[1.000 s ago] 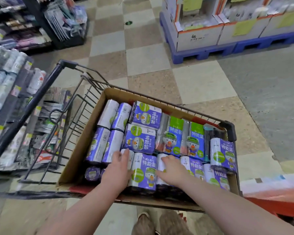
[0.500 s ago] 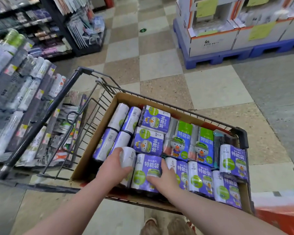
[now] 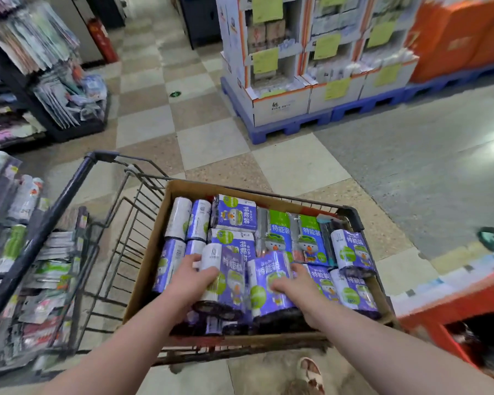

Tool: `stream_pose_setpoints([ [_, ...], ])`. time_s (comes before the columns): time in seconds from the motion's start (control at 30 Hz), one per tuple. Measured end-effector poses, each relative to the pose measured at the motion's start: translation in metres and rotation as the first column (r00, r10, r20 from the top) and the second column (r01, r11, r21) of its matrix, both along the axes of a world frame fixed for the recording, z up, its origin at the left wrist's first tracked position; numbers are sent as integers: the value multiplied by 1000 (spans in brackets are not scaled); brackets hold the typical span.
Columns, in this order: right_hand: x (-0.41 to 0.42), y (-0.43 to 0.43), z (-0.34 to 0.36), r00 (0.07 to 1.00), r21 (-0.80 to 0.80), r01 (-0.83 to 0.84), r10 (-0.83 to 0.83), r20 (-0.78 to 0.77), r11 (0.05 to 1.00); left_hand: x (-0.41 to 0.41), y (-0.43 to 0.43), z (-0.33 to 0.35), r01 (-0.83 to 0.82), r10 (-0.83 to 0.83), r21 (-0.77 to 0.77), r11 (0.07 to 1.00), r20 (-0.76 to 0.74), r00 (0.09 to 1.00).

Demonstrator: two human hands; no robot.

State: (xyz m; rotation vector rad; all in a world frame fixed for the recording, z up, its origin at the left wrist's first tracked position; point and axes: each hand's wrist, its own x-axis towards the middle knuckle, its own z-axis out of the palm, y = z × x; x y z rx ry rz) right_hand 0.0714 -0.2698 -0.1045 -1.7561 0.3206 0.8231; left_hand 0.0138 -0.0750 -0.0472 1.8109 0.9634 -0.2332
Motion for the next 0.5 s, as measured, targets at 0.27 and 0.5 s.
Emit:
stream_pose_setpoints([
  [0.27,-34,-39,62,934,107,299,-314,172,948,5,-13,26,184,-106,-357,916,228,968],
  [0.5,-100,-113,102,764,123,587,-598,244,800,1,-92,40,479,-380,-440,760,298,876],
])
